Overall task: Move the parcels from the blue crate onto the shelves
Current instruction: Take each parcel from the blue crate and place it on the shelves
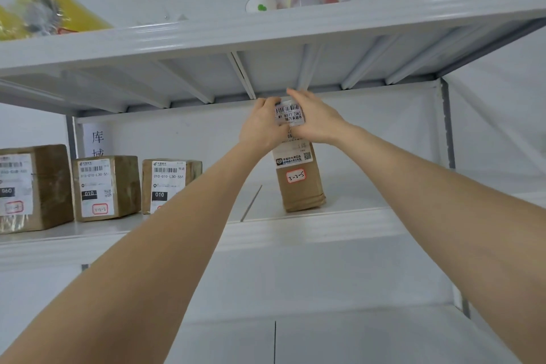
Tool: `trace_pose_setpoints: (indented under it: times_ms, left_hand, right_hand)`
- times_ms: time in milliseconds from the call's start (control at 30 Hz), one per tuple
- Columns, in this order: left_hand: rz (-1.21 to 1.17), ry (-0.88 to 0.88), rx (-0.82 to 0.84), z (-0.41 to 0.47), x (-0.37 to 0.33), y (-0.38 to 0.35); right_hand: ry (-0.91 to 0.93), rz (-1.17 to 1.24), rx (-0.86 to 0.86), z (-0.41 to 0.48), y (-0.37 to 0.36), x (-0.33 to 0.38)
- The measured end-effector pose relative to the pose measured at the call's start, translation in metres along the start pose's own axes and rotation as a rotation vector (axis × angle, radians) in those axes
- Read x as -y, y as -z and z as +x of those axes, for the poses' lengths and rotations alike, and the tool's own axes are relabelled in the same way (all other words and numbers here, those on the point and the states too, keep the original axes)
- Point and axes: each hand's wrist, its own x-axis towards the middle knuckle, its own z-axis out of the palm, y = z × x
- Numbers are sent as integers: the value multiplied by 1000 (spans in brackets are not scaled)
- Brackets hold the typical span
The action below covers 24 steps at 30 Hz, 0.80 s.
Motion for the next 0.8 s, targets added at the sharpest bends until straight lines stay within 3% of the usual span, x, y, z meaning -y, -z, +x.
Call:
trace_pose_setpoints:
  times_ms: [800]
  left_hand:
    - [51, -45, 67, 18, 6, -20]
  right_hand:
    - [-86, -67, -54, 4, -12, -26]
